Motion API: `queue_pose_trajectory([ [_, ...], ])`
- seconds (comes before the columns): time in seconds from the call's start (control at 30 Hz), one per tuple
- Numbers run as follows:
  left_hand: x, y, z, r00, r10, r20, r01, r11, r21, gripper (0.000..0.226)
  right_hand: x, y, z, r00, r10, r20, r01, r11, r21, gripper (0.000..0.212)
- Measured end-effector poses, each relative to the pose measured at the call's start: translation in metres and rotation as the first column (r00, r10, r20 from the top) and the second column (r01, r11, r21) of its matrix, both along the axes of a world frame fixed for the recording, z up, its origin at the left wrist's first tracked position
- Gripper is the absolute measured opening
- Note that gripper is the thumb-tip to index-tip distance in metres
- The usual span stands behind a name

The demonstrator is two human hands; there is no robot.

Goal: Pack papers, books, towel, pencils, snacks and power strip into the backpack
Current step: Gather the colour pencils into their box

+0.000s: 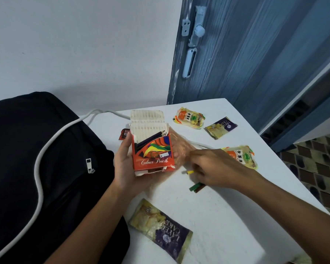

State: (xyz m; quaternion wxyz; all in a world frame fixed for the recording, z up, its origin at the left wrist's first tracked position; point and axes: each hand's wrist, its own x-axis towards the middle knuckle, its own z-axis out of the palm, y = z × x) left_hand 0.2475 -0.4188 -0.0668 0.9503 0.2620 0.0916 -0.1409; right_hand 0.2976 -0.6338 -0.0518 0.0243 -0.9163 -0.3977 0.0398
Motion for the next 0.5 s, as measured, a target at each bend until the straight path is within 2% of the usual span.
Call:
queue_pose_trajectory([
  [0.1,0.001,0.001,-0.003,1.000,-0.026,0.005,0.026,0.997,0.072,0.067,-0.002,0.014,0.018,0.997,0.010,0.075,-0.037,0.926,0.375,0.010],
  [0.17,0.001,0.001,-0.004,0.998,-0.054,0.017,0.051,0.992,0.112,0.067,0.001,0.030,0.028,0.976,-0.022,0.218,-0.091,0.864,0.496,0.015],
  [0.23,0.000,0.000,-0.004,0.996,-0.077,0.035,0.072,0.990,0.124,0.067,0.006,0.046,0.034,0.930,-0.070,0.360,-0.118,0.873,0.474,0.017],
  [0.3,-0.002,-0.001,-0.003,0.994,-0.097,0.048,0.089,0.985,0.150,0.066,0.010,0.061,0.036,0.896,-0.087,0.436,-0.108,0.910,0.401,0.019],
  [0.37,-0.003,-0.001,-0.003,0.992,-0.112,0.060,0.102,0.982,0.159,0.067,0.011,0.071,0.034,0.890,-0.077,0.449,-0.099,0.930,0.355,0.021],
  [0.5,-0.005,0.002,-0.006,0.992,-0.111,0.065,0.100,0.982,0.157,0.071,0.012,0.081,0.031,0.928,-0.029,0.371,-0.096,0.944,0.314,0.024],
])
